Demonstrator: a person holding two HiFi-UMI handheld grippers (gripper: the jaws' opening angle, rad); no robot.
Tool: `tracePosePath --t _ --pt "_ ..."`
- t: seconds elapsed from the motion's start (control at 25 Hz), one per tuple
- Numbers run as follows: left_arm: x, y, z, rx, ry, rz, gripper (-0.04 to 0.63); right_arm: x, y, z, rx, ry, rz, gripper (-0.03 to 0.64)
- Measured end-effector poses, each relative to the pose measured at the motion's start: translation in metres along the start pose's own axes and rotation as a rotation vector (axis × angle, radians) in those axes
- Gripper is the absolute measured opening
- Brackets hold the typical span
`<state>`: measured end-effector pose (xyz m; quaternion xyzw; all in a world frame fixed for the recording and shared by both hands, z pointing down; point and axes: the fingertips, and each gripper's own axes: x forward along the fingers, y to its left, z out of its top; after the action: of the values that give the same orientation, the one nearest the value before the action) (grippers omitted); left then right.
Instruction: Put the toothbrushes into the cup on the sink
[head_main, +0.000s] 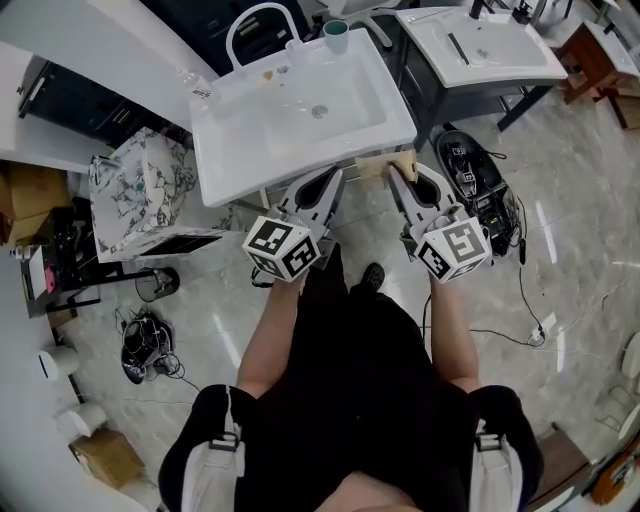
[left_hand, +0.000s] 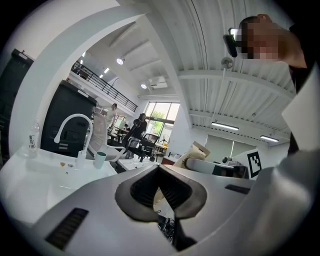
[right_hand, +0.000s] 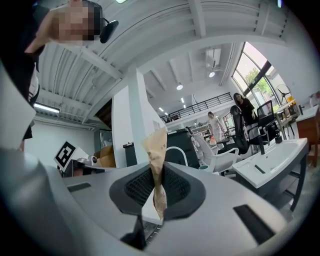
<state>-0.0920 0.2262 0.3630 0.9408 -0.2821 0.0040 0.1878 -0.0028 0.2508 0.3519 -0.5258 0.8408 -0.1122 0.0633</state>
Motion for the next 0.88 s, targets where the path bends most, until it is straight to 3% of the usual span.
tracePosePath --t 0.28,0.88 --pt "0.011 0.034 0.001 -0.027 0.002 -0.005 0.009 0.028 -0.012 -0.006 -0.009 0.01 -0.033 0.052" --pt "0.081 0.145 0.057 -0.035 -0.02 -0.067 0.009 0.146 -0.067 0.025 -0.036 0.039 -0.107 0.052"
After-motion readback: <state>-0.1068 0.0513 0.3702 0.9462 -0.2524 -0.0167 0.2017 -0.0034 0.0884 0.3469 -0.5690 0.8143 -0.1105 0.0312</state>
